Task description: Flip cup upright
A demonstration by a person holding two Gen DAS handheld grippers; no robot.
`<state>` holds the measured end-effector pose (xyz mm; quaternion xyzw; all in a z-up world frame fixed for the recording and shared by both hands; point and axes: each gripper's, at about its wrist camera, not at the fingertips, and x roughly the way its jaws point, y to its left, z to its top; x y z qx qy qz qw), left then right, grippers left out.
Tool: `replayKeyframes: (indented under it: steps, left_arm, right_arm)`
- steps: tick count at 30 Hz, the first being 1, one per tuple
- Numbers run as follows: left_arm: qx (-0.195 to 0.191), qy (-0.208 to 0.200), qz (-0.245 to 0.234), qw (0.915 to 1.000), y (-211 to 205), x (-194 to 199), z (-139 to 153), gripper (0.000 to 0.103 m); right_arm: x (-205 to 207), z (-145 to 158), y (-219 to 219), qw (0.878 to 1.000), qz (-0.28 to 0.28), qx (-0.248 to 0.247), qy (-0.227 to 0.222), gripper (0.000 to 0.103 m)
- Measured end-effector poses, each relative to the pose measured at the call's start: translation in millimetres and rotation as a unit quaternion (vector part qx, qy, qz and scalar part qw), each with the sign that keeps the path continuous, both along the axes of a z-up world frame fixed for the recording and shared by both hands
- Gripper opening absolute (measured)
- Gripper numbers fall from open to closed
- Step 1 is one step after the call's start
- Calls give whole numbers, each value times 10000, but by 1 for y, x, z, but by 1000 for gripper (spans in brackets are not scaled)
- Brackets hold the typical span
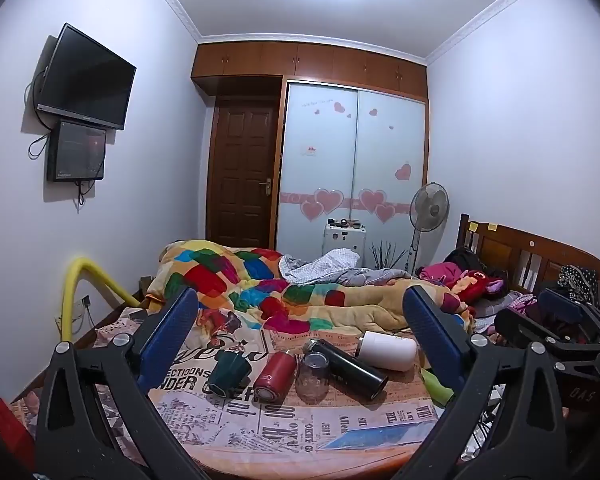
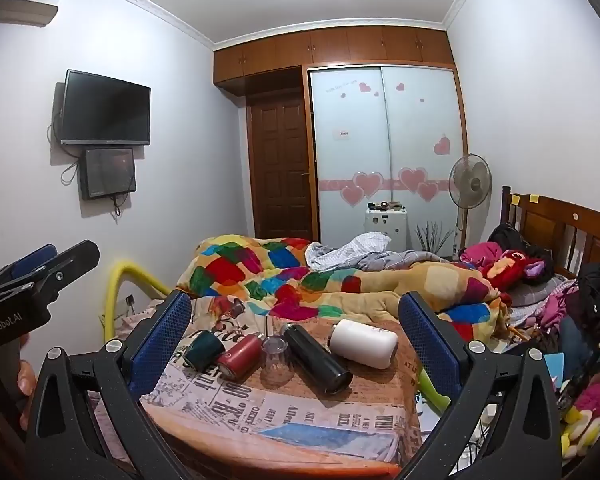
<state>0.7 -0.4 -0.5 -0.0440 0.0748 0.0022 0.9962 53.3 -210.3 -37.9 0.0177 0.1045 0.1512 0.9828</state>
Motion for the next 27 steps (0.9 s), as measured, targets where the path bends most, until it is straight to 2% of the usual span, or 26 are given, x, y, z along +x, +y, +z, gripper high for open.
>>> replayKeyframes:
  steps: [27]
  left_arm:
    - [131, -12, 112, 9999, 1, -3, -3, 103]
  right_arm:
    - [-2, 2, 4, 10000, -4, -36, -12, 103]
